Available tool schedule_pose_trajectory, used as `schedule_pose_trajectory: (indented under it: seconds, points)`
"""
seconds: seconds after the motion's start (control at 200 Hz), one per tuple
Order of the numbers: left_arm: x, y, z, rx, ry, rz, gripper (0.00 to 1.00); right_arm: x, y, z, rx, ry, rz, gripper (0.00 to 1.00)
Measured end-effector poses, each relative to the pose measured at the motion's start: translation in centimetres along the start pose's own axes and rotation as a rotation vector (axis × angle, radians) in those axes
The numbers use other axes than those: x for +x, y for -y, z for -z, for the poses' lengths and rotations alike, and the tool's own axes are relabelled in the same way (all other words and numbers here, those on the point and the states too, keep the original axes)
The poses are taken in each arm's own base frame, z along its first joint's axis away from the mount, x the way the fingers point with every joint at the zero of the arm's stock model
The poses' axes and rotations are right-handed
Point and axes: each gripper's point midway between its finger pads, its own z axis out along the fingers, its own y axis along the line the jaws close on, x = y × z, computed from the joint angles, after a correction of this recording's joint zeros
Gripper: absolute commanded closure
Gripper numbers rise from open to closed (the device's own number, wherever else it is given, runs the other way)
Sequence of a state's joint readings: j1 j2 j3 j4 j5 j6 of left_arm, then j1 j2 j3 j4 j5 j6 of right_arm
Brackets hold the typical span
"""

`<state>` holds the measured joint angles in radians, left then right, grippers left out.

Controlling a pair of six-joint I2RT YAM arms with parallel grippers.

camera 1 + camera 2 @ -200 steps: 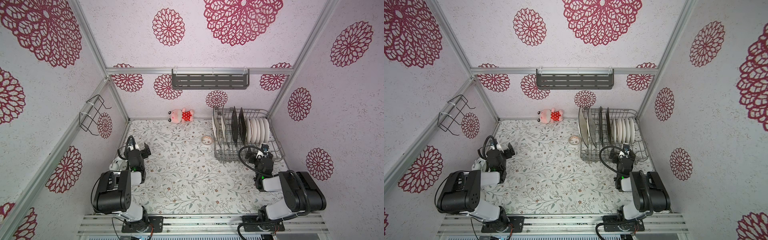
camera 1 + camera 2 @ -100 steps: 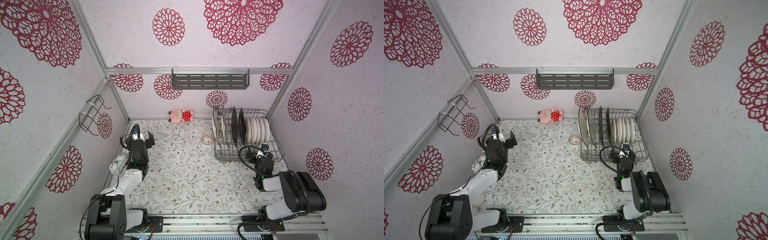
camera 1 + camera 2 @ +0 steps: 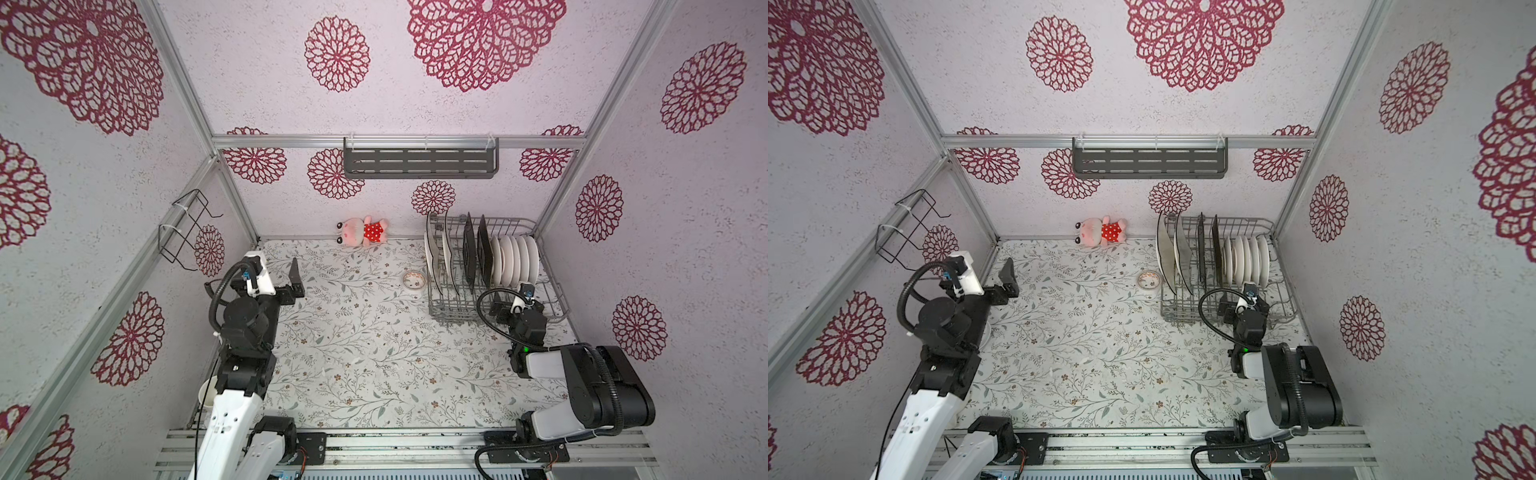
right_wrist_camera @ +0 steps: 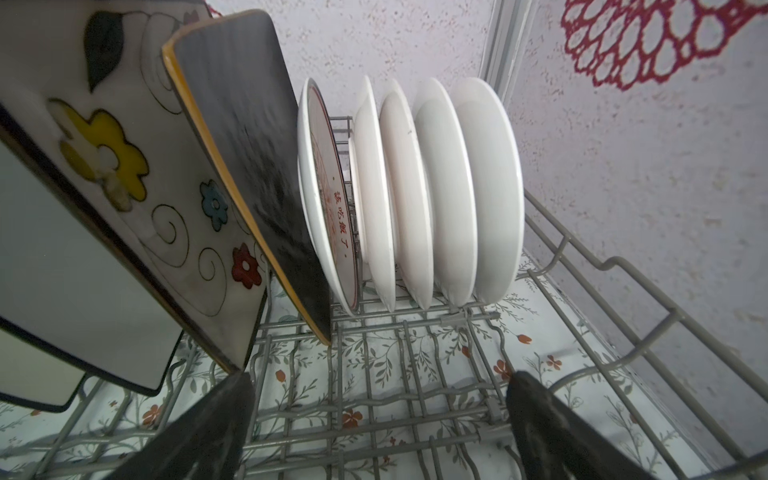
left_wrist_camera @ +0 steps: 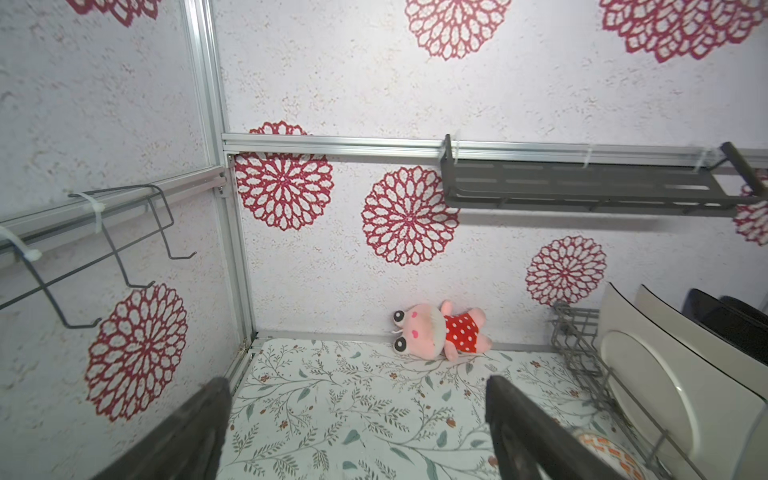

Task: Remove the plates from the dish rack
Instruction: 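Raise the left arm slightly while moving the right gripper toward the dish rack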

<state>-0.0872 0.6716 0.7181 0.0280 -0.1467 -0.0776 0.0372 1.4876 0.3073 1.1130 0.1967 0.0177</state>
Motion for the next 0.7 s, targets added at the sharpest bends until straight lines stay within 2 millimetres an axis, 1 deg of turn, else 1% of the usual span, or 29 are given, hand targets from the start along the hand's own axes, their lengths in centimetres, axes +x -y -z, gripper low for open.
schedule_pose_trajectory:
  seconds: [0.135,0.185,0.21,0.24,0.27,0.315,0.38,0.43,0.485,0.56,0.62,0.7]
  points:
    - [0.9,-0.2,3.6,0.018,-0.026,-0.03,0.03,0.2,-0.1,0.9,0.002,-0.027,0.018,0.02]
    - [1.2,-0.1,4.7,0.033,-0.042,-0.05,0.03,0.0,-0.4,1.3,-0.004,-0.051,0.024,0.07]
    - [1.5,0.0,5.2,0.042,-0.054,-0.061,0.03,-0.2,-0.6,1.3,-0.01,-0.068,0.026,0.07]
    - [2.0,0.2,5.8,0.053,-0.074,-0.074,0.03,-0.8,-0.9,1.3,-0.019,-0.076,0.03,0.06]
    - [2.6,0.5,6.3,0.069,-0.097,-0.09,0.03,-1.9,-1.4,1.3,-0.029,-0.072,0.032,0.04]
    - [3.8,1.5,7.0,0.122,-0.142,-0.128,0.03,-3.5,-2.0,1.5,-0.05,-0.051,0.03,0.01]
    - [5.8,2.6,8.0,0.189,-0.216,-0.186,0.03,-5.7,-2.9,2.8,-0.082,-0.006,0.015,0.01]
    - [7.0,2.8,8.6,0.21,-0.259,-0.222,0.03,-6.9,-3.4,3.9,-0.102,0.012,0.005,0.01]
    - [7.8,2.4,9.0,0.2,-0.29,-0.253,0.03,-7.8,-3.9,4.8,-0.117,0.009,-0.006,0.01]
    - [8.1,2.0,9.4,0.19,-0.302,-0.278,0.03,-8.8,-4.7,5.6,-0.138,-0.011,-0.007,0.01]
    - [8.6,2.2,9.7,0.211,-0.32,-0.292,0.03,-9.2,-5.5,6.3,-0.163,-0.035,-0.001,0.01]
    - [9.5,2.9,10.1,0.259,-0.357,-0.306,0.03,-9.6,-7.1,7.7,-0.231,-0.055,0.005,0.01]
